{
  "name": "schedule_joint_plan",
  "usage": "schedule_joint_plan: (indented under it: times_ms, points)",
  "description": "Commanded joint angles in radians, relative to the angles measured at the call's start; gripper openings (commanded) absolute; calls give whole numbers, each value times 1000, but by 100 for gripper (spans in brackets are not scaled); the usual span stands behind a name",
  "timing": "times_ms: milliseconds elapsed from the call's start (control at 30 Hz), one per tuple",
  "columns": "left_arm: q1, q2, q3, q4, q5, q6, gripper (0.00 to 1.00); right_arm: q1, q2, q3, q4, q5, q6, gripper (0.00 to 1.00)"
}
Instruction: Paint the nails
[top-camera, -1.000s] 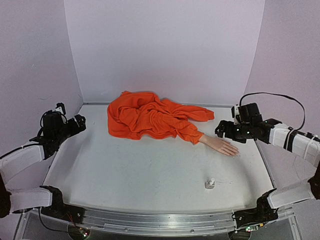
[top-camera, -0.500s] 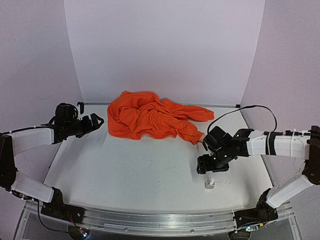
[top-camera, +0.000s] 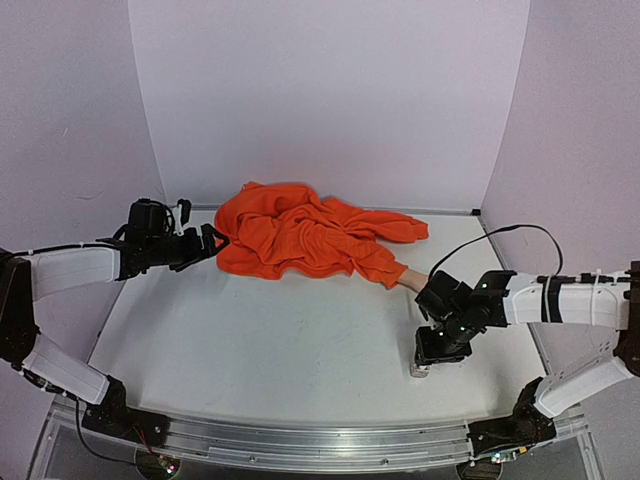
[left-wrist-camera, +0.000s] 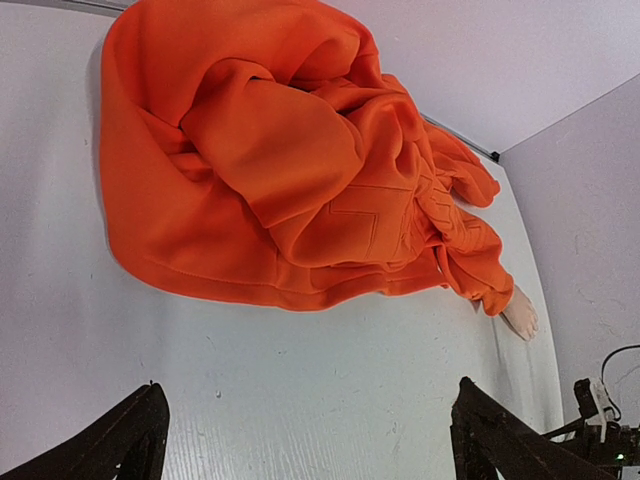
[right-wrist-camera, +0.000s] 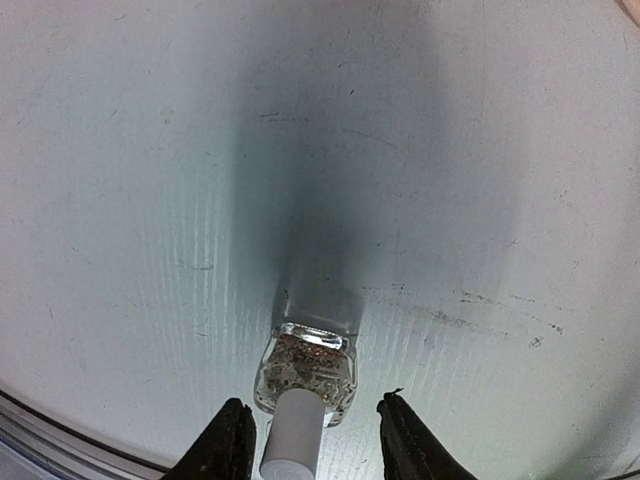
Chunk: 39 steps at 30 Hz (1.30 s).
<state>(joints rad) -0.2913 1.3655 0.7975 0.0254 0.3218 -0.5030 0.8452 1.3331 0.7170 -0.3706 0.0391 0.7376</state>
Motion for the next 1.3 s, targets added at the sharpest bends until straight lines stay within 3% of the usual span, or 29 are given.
schedule_joint_plan:
  times_ms: [0, 200, 400, 567, 700, 800, 1000, 1133, 1267]
  points:
    - [-7, 1, 52, 19, 20, -12, 99, 15, -14, 2, -47, 0, 14, 41]
    - [-9, -2, 47, 14, 24, -23, 100, 30, 3, 11, -39, -8, 18, 27]
    - [-9, -4, 45, -7, -26, -59, 99, 34, -18, 38, -35, 23, 21, 0]
    - [-23, 31, 49, -5, 31, -77, 99, 33, 24, 118, 31, 93, -19, 0]
    - [-148, 25, 51, 22, -47, -4, 99, 11, 126, 204, 129, 93, -125, 0]
    - [-276, -11, 31, 83, -124, 103, 100, -5, 199, 309, 208, 25, -192, 0]
    - [-403, -18, -60, 293, 67, 309, 94, -12, 303, 491, 296, -214, -287, 0]
    - [-530, 1, -99, 334, 37, 513, 91, -10, 340, 555, 301, -306, -310, 0]
    - [-572, 48, -100, 371, 29, 601, 84, 9, 338, 577, 315, -336, -324, 0]
